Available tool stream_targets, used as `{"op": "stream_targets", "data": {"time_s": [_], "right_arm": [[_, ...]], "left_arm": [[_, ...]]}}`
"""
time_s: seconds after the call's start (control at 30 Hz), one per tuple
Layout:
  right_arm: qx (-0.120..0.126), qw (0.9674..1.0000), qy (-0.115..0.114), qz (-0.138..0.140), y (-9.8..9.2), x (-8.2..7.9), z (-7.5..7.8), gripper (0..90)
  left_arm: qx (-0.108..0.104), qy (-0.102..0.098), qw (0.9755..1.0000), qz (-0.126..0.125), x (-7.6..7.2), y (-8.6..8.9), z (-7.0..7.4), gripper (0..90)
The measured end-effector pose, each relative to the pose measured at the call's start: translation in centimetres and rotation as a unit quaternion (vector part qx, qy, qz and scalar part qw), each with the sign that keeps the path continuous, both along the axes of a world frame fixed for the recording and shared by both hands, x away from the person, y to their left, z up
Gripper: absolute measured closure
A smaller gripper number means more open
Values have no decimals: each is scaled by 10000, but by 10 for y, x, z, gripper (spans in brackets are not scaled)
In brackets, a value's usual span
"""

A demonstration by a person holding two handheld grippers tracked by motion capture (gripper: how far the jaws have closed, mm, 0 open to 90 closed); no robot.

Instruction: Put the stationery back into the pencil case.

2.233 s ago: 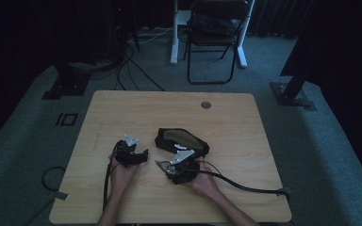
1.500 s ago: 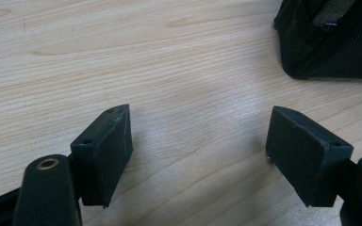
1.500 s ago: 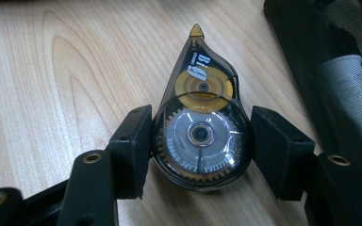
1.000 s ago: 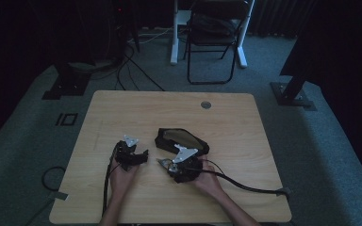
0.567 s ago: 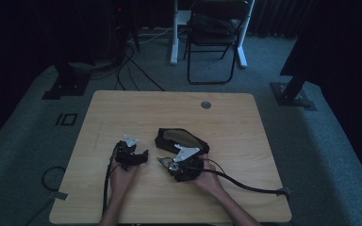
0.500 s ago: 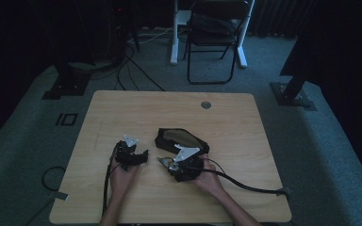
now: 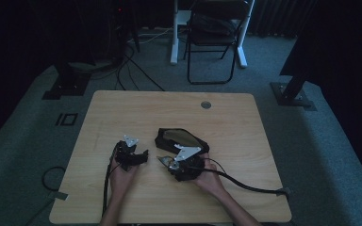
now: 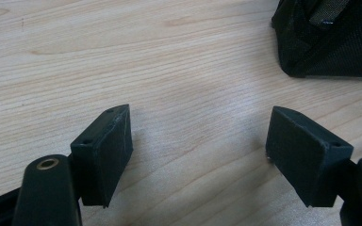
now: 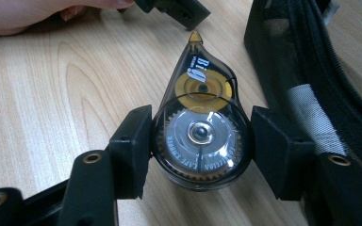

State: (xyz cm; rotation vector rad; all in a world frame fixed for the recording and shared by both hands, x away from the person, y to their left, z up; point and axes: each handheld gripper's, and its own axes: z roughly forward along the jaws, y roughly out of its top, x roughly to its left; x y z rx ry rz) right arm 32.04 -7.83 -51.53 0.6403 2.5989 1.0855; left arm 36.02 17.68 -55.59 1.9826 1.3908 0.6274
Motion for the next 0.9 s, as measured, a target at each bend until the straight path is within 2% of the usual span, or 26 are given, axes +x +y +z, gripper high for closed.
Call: {"op": "stream_targets", "data": {"time_s": [0.9], "right_arm": [[117, 9998, -176, 26, -3, -3, 14, 416]], "left_arm": [[-10, -7, 10000, 8, 0, 0, 0, 237]]}}
